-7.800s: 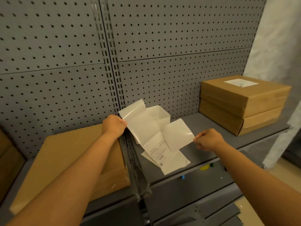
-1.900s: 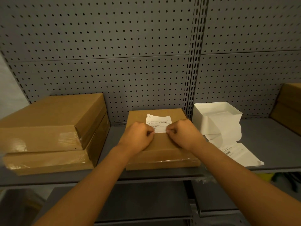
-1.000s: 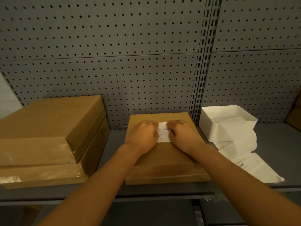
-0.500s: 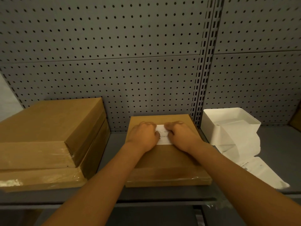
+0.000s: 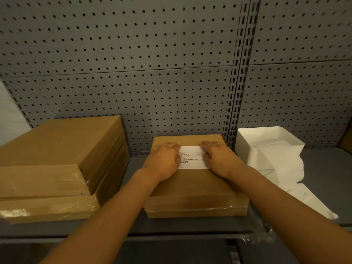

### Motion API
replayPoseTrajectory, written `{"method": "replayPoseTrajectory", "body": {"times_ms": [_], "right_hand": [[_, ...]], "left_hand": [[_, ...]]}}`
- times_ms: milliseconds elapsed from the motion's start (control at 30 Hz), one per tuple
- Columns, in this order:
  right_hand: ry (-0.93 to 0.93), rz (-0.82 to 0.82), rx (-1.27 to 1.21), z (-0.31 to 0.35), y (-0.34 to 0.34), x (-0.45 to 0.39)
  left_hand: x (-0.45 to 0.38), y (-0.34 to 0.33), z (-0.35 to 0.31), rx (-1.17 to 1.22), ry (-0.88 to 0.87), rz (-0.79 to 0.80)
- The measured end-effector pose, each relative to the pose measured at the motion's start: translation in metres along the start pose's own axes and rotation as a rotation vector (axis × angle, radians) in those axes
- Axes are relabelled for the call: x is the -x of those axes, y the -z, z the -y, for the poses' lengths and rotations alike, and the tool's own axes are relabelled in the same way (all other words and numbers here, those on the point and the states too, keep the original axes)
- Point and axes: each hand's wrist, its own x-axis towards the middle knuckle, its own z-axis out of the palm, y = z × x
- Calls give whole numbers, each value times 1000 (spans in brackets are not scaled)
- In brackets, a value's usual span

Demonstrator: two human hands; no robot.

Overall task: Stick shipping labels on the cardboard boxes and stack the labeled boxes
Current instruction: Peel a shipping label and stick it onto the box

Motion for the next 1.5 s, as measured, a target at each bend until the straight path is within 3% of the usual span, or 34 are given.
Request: {"method": "replayPoseTrajectory", "body": {"times_ms": [100,233,367,567,733,900,1067,1233,1400,1500], "right_hand": [[102,49,-19,20,-7,7],[84,150,84,13,-8,14],[-43,69,91,-3,7,18],[150,156,60,25,-5,31],[17,97,76,0,9,40],[155,107,25,23,-8,45],[69,86,58,4,6,56],[157,77,34,28,-4,63],[68,62,39,15,14,75],[71,49,26,22,12,75]], "left_hand": [[6,-4,-17,91,-85,33],[16,-5,-7,17,-21,73],[27,4,13,-37,98,38],[31,-7,-16,105,-80,62],[39,-1,8,47,21,33],[47,-8,-24,149,-120,39],[51,-4,-10,96,-22,30],[54,-4,-28,177,-132,0],[66,8,-10,94,6,-55],[68,10,-18,79,-33,-49]]}}
